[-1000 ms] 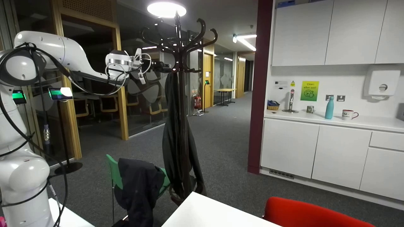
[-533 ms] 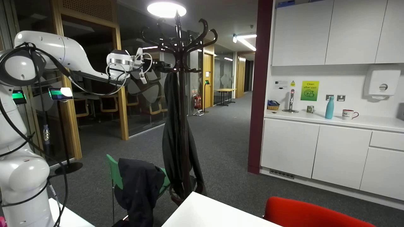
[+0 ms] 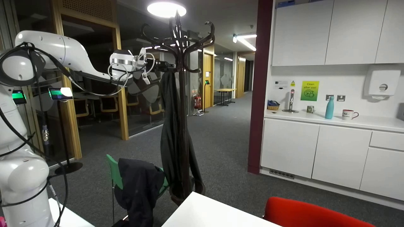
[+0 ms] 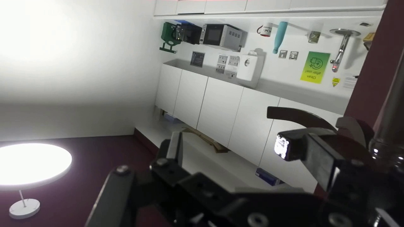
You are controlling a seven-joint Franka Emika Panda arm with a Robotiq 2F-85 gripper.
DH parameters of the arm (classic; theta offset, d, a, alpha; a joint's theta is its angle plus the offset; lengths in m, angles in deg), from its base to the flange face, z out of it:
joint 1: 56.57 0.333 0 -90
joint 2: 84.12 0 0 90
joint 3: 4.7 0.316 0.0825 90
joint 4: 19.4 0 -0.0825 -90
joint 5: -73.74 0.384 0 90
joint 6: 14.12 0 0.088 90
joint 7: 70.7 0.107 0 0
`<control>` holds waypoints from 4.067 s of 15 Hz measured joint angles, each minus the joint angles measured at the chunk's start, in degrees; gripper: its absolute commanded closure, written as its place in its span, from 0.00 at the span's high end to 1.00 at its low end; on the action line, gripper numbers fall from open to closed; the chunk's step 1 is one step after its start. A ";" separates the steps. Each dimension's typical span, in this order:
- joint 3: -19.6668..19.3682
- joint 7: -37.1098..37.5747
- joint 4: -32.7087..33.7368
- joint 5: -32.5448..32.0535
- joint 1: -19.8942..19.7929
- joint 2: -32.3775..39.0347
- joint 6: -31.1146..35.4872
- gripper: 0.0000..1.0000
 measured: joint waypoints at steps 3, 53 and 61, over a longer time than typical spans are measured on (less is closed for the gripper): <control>-0.81 0.01 -0.26 0.00 -0.60 -0.03 -0.01 1.00; 4.21 0.03 -0.51 0.10 3.13 -0.37 5.11 1.00; 3.82 0.04 -0.51 0.12 3.13 -0.07 5.00 1.00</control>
